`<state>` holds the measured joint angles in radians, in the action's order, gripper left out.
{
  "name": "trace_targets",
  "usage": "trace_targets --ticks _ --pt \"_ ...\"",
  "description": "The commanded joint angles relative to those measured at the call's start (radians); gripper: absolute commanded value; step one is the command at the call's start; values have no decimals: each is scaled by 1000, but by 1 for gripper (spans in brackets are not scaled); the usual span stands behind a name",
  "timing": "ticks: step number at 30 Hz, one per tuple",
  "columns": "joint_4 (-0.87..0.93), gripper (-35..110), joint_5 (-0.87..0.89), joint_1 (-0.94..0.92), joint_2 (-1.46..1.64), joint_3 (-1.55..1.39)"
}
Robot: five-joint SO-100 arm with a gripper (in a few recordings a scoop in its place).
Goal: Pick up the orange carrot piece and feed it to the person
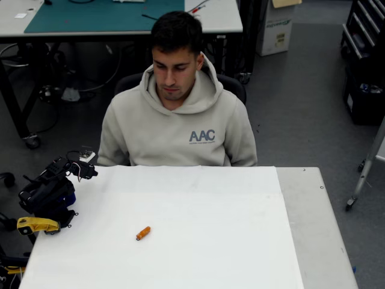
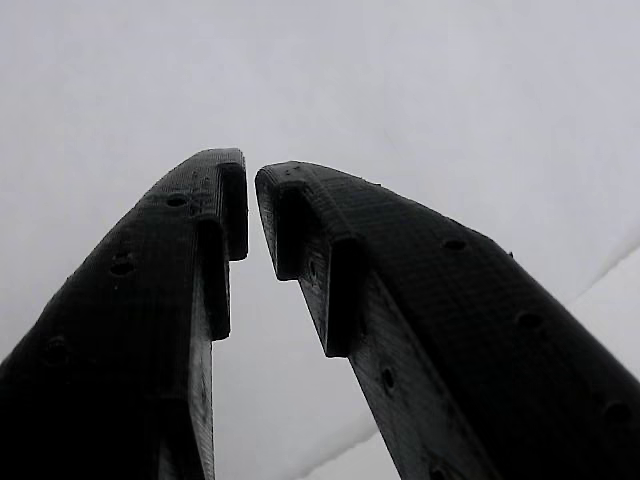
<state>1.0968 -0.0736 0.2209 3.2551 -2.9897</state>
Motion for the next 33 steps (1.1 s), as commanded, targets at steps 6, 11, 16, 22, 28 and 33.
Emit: trace_targets --ticks 6,11,16,22,28,33 --pt "15 -2 -12 14 11 63" --pt "15 -2 -12 14 11 66" --pt "15 -3 -12 9 11 74" --pt "15 -3 -12 5 11 75" --pt "3 -3 -14 -3 -5 81" --pt "3 -3 -15 -5 -6 106"
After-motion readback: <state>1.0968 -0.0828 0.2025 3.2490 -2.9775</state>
